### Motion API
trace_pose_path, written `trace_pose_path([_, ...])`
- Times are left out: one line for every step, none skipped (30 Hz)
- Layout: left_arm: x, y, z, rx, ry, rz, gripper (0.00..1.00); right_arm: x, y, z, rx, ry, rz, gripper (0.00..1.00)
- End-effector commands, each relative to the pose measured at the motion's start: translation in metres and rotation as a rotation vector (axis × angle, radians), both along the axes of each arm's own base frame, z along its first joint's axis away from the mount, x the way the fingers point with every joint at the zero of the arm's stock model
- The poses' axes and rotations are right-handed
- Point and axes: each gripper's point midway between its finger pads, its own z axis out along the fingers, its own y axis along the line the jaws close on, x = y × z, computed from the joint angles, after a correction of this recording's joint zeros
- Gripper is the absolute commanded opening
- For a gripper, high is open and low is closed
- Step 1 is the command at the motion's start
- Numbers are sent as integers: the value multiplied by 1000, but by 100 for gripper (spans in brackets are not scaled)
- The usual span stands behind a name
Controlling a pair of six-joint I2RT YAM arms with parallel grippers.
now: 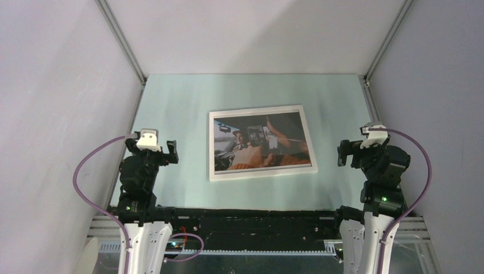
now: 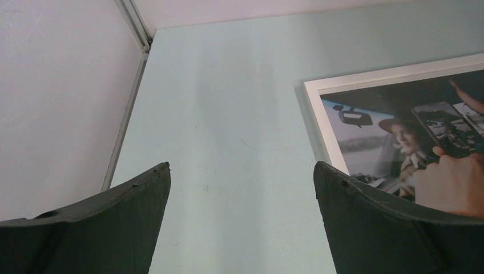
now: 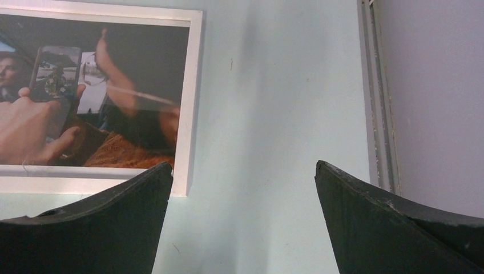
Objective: Put the photo into the frame
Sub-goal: Reset both arms
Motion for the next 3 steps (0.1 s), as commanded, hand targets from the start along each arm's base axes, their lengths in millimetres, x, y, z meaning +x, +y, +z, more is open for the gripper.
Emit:
trace_pose_path([2,3,7,24,-40,7,100,0,2,8,-15,-36,17,100])
trace_pose_path([2,3,7,24,-41,4,100,-1,3,9,-16,-41,17,99])
trace_pose_path([2,3,7,23,-38,3,100,-1,3,9,-17,-42,17,100])
